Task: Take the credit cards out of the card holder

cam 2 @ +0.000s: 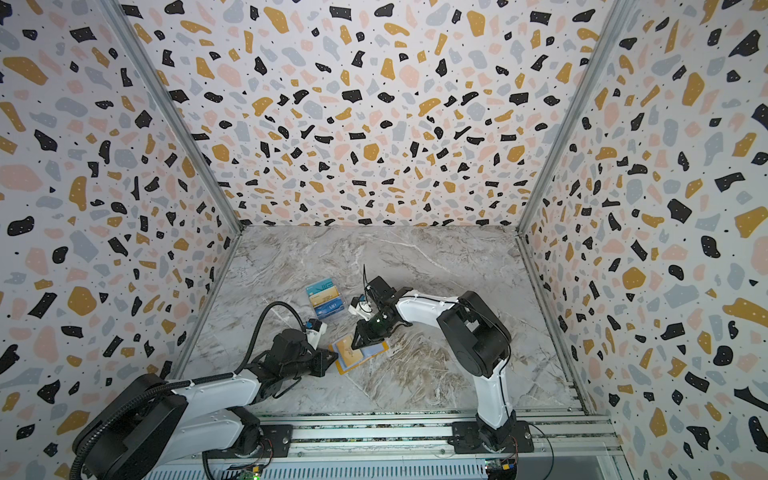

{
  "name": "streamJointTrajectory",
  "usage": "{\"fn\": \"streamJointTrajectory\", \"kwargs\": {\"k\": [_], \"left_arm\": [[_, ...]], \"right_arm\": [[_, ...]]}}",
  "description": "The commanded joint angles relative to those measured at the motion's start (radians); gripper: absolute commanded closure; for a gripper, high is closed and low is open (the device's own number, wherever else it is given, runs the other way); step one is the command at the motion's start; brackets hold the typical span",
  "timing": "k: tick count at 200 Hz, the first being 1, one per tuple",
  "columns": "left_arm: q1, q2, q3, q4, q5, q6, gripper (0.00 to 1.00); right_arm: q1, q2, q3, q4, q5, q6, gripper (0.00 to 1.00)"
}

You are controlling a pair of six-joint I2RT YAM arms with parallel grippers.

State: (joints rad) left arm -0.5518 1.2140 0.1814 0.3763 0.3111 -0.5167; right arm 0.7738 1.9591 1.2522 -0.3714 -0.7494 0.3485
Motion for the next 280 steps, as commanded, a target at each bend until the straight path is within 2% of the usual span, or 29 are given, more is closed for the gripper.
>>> {"fn": "streamJointTrajectory", "kwargs": {"k": [1, 18, 55, 97, 162, 187, 208, 228, 250, 280], "left_arm": [[-0.008, 0.025, -0.01, -0.08, 0.006, 0.009, 1.0], [-0.008, 0.027, -0.01, -0.08, 0.006, 0.009, 1.0], [-0.008, 0.03, -0.008, -0.078, 0.007, 0.009, 1.0], [-0.008, 0.034, -0.007, -0.077, 0.007, 0.009, 1.0], [-0.008, 0.036, -0.006, -0.076, 0.009, 0.009, 1.0], [-0.008, 0.036, -0.006, -0.077, 0.009, 0.01, 1.0], [-0.008, 0.035, -0.006, -0.077, 0.009, 0.009, 1.0], [-0.008, 0.036, -0.005, -0.079, 0.007, 0.009, 1.0], [-0.008, 0.038, -0.005, -0.08, 0.003, 0.009, 1.0], [-0.008, 0.04, -0.003, -0.078, -0.001, 0.007, 1.0]], "right_arm": [[-0.005, -0.024, 0.006, 0.023, -0.055, 0.004, 0.76], [-0.005, -0.017, 0.007, 0.021, -0.057, 0.004, 0.75], [-0.01, 0.003, 0.023, -0.033, 0.073, -0.005, 0.69], [-0.01, 0.015, 0.016, -0.028, 0.078, -0.006, 0.7], [-0.01, 0.015, -0.006, 0.03, -0.031, 0.012, 0.75], [-0.01, 0.017, -0.007, 0.03, -0.025, 0.01, 0.75], [-0.011, 0.019, 0.0, 0.004, 0.054, 0.009, 0.72], [-0.013, 0.019, 0.0, -0.007, 0.084, 0.002, 0.72], [-0.013, 0.023, -0.011, -0.004, 0.089, -0.002, 0.72], [-0.011, 0.038, -0.011, 0.008, 0.039, -0.008, 0.73]]}}
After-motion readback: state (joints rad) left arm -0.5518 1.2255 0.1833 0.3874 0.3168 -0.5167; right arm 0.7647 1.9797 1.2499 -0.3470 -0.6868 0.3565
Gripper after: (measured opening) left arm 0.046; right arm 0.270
